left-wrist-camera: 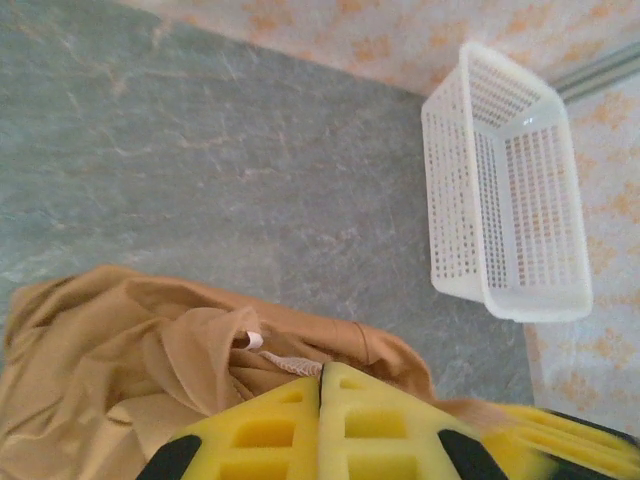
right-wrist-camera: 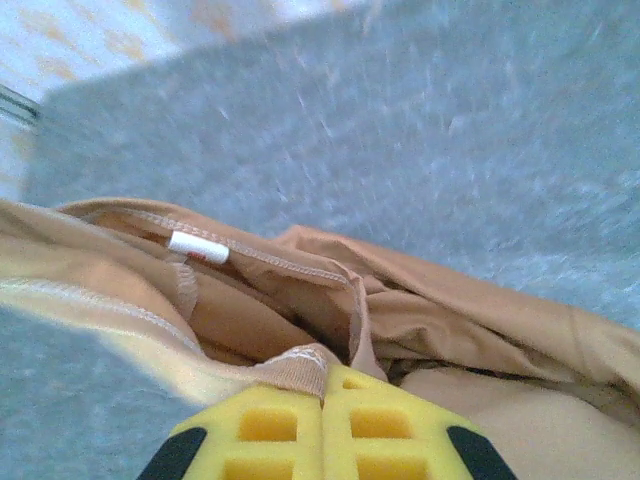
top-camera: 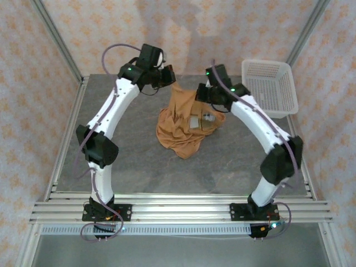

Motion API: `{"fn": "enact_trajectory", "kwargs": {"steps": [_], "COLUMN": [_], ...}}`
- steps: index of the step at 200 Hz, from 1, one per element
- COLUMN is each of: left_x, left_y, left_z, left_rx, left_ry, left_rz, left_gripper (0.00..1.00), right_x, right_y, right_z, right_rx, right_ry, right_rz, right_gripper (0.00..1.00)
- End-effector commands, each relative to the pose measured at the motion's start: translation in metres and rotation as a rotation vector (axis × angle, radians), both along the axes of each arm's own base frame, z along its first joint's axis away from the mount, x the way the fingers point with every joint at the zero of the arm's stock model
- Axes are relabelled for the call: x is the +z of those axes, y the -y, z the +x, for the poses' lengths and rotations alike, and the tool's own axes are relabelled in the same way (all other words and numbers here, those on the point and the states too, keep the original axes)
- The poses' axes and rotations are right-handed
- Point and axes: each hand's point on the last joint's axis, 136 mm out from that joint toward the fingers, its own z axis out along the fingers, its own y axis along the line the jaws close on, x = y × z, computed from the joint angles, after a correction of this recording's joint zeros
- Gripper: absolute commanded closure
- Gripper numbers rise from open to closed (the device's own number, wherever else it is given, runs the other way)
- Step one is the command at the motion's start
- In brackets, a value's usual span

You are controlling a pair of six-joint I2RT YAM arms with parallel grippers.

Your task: Fold the inside-out t-shirt

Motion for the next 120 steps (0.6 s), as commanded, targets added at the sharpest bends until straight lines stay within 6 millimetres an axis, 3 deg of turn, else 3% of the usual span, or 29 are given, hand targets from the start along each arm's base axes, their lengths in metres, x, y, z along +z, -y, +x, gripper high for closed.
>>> {"fn": "enact_trajectory", "kwargs": {"steps": [1,31,58,80,104,120], "left_x": [0.054,0.074,0.061,0.022,-0.044,-0.085], "left_y": [-0.024,-0.026,-0.029,-0.036,-0.044,-0.046], "left_z": [-0.020,-0.031,-0.031,-0.034,-0.046,-0.059], "left_rx": [0.023,-0.004,-0.006,-0.025,-0.036,-0.030], "left_ry": [0.098,0.149,0.131,0.042,-0.095,-0.159], "left_rz": [-0.001,-0.002,0.038,0.137,0.207,0.202], "left_gripper": [1.00,1.00,0.98,0.65,0.59,0.58], "right_x": [0.065,0.088,0.083,0.048,-0.010,-0.039], "right_y": [0.035,0.040,0.054,0.092,0.153,0.177], "right_z": [-0.028,-0.041,-0.038,-0.025,-0.015,-0.013], "right_rx": [-0.035,-0.033,-0.090,-0.221,-0.417,-0.479], "right_ry": [0.114,0.149,0.130,0.046,-0.068,-0.130], "right_rz": [-0.023,0.051,0.046,0.009,-0.003,0.017], "right_gripper": [1.00,1.00,1.00,1.00,1.00,1.00]}}
